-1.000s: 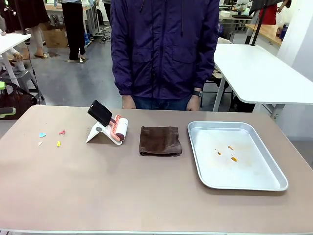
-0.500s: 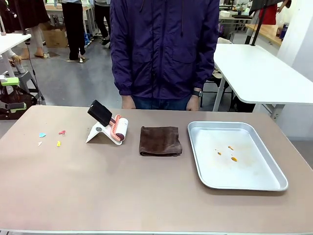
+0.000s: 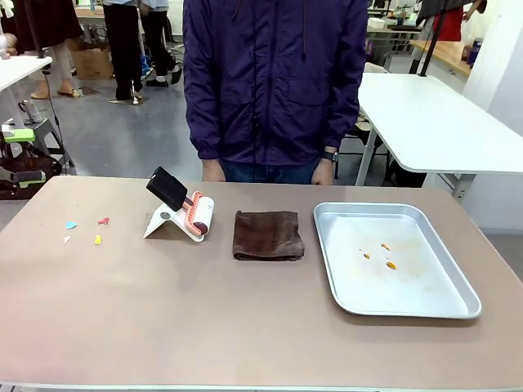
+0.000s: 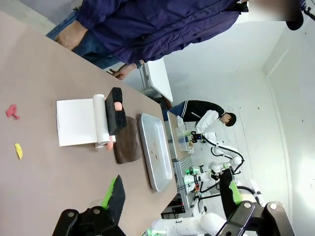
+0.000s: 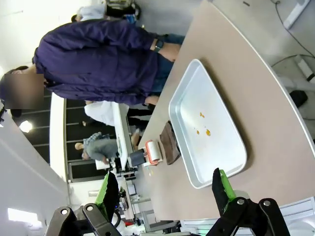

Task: Clean the surface of the table.
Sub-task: Hold the Lint Roller with your left hand and the towel with your right hand.

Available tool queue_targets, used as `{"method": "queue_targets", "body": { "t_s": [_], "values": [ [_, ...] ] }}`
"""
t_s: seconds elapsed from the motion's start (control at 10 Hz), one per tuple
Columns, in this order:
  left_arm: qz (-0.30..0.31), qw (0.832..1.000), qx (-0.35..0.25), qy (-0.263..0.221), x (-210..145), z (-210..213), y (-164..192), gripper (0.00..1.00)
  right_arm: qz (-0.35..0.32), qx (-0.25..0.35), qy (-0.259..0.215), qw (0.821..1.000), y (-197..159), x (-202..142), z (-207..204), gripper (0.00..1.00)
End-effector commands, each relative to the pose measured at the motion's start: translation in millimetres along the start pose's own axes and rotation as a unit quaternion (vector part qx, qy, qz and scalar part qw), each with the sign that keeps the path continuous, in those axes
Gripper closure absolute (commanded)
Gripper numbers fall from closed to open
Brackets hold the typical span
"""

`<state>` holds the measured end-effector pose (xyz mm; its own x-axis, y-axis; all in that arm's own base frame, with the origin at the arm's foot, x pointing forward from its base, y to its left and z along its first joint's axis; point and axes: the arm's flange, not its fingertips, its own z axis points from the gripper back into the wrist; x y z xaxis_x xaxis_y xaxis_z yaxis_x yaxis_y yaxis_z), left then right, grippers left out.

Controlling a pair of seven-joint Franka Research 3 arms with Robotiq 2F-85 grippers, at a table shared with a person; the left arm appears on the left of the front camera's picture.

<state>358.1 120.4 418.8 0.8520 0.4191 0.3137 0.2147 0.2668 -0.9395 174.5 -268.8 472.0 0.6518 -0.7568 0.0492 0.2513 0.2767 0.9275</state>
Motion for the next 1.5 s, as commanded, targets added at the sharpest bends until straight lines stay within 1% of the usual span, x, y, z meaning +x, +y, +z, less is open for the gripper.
{"method": "queue_targets", "body": {
  "t_s": [0.0, 0.1, 0.2, 0.3, 0.5, 0.6, 0.8, 0.9, 1.0, 1.1, 1.2, 1.3, 1.4],
  "values": [
    [0.0, 1.0, -0.008, 0.0, -2, 4, 1, 0.0, 0.008, 0.01, -0.002, 1.0, 3, 0, 0, 0.0],
    [0.0, 1.0, 0.0, 0.0, 0, 0, 0, 0.0, 0.0, 0.0, 0.0, 1.0, 0, 0, 0, 0.0],
    [0.023, 0.999, 0.039, -0.004, 4, 13, 3, 0.0, 0.047, -0.043, 0.016, 0.998, 14, -9, -15, 0.0],
    [0.012, 1.0, 0.026, -0.011, 11, 25, 1, 0.0, 0.082, -0.077, 0.034, 0.993, 32, -16, -35, 0.0],
    [-0.003, 0.999, 0.036, 0.002, 27, 33, -11, 0.0, 0.168, -0.11, 0.096, 0.975, 71, -32, -89, 0.0],
    [-0.015, 0.999, 0.046, 0.018, 37, 29, -18, 0.0, 0.21, -0.12, 0.138, 0.961, 87, -39, -125, 0.0],
    [-0.043, 0.993, 0.07, 0.08, 54, -2, -35, 0.0, 0.261, -0.123, 0.214, 0.933, 109, -49, -193, 0.0],
    [-0.055, 0.987, 0.085, 0.124, 62, -28, -45, 0.0, 0.284, -0.134, 0.23, 0.921, 119, -54, -224, 0.0],
    [-0.063, 0.978, 0.102, 0.169, 70, -54, -53, 0.0, 0.303, -0.13, 0.261, 0.907, 126, -61, -260, 0.0],
    [-0.066, 0.969, 0.119, 0.205, 75, -80, -62, 0.0, 0.315, -0.137, 0.279, 0.897, 126, -69, -293, 0.0],
    [-0.071, 0.959, 0.136, 0.24, 78, -104, -69, 0.0, 0.323, -0.146, 0.292, 0.889, 124, -78, -323, 0.0],
    [-0.077, 0.946, 0.152, 0.275, 78, -131, -76, 0.0, 0.321, -0.16, 0.29, 0.887, 123, -88, -350, 0.0],
    [-0.082, 0.937, 0.165, 0.296, 77, -150, -80, 0.0, 0.313, -0.173, 0.293, 0.887, 121, -101, -370, 0.0]
  ]
}}
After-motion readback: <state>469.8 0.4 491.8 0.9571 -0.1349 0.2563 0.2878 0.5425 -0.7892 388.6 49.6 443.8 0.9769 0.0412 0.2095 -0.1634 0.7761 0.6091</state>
